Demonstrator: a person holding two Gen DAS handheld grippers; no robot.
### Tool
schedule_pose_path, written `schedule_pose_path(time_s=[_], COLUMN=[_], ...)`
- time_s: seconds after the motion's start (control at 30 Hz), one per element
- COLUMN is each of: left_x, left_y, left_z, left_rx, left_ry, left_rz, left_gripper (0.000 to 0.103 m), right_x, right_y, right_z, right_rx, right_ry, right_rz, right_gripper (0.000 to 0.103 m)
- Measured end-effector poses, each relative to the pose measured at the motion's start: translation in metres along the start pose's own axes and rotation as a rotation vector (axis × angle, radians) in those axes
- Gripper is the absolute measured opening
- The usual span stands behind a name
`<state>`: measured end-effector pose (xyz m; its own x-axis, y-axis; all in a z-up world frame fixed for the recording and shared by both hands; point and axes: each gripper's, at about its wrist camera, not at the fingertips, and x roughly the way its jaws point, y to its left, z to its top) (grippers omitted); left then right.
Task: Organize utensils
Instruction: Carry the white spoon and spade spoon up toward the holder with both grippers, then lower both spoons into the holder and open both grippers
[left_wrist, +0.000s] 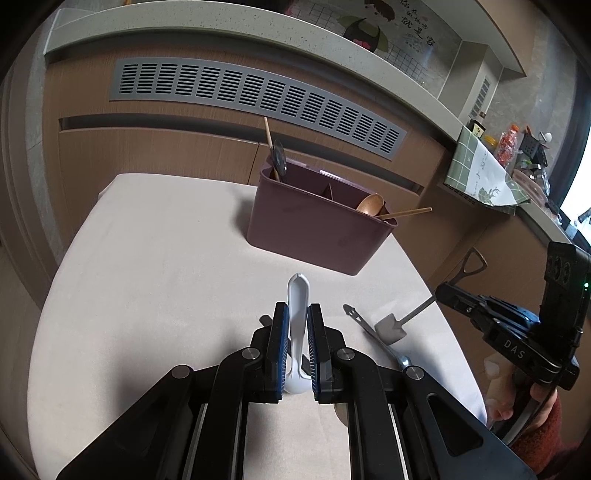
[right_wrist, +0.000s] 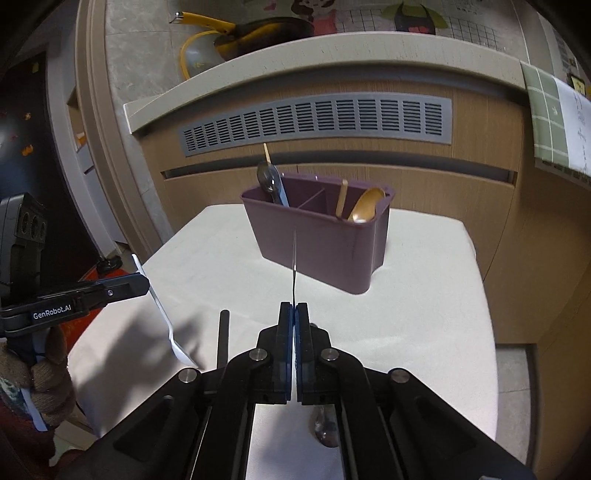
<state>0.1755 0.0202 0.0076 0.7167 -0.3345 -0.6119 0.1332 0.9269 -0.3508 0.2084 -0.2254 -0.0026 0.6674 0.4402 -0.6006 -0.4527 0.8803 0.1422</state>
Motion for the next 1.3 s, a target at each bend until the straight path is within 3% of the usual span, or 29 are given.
schedule_pose_path(time_s=[0.3, 0.4, 0.57, 0.67, 0.77, 0.93, 1.0, 1.13, 1.3], left_x=[-0.012, -0.028, -0.046, -0.028, 0.005, 0.076, 0.100, 0.114, 0.090], left_y=[-0.011, -0.026, -0.054, -0.055, -0.053, -0.036, -0.028, -0.017, -0.005], left_z=[0.025, 0.067, 0.157, 0.191, 0.207, 0.210, 0.203, 0.183, 0.150], left_rx=[0.042, 0.089, 0.186, 0.169, 0.173, 0.111, 0.101, 0.107, 0.113], left_ry=[-0.037, -0.102, -0.245, -0.262, -0.240, -0.094, -0.027, -0.013, -0.073], left_rz=[-0.022, -0.055, -0.071, -0.083, -0.069, -0.130, -0.162, -0.094, 0.038], left_gripper=[0.010, 0.010, 0.010, 0.010, 0.010, 0.012, 0.015, 0.025, 0.031], right_x=[-0.012, -0.022, -0.058, -0.053, -0.024, 0.036, 0.053, 0.062, 0.020], right_y=[0.004, 0.011, 0.023, 0.024, 0.019, 0.002, -0.006, -0.018, -0.030], right_z=[0.023, 0.049, 0.129, 0.170, 0.187, 0.176, 0.168, 0.156, 0.145], right_rx=[-0.012, -0.038, -0.109, -0.124, -0.134, -0.129, -0.121, -0.098, -0.030], right_ry=[-0.041, -0.074, -0.238, -0.265, -0.217, -0.096, -0.049, -0.016, -0.129], right_rz=[0.018, 0.029, -0.014, -0.058, -0.082, -0.114, -0.110, -0.082, -0.105], right_gripper=[0.000, 0.000, 0.000, 0.000, 0.000, 0.001, 0.007, 0.013, 0.014])
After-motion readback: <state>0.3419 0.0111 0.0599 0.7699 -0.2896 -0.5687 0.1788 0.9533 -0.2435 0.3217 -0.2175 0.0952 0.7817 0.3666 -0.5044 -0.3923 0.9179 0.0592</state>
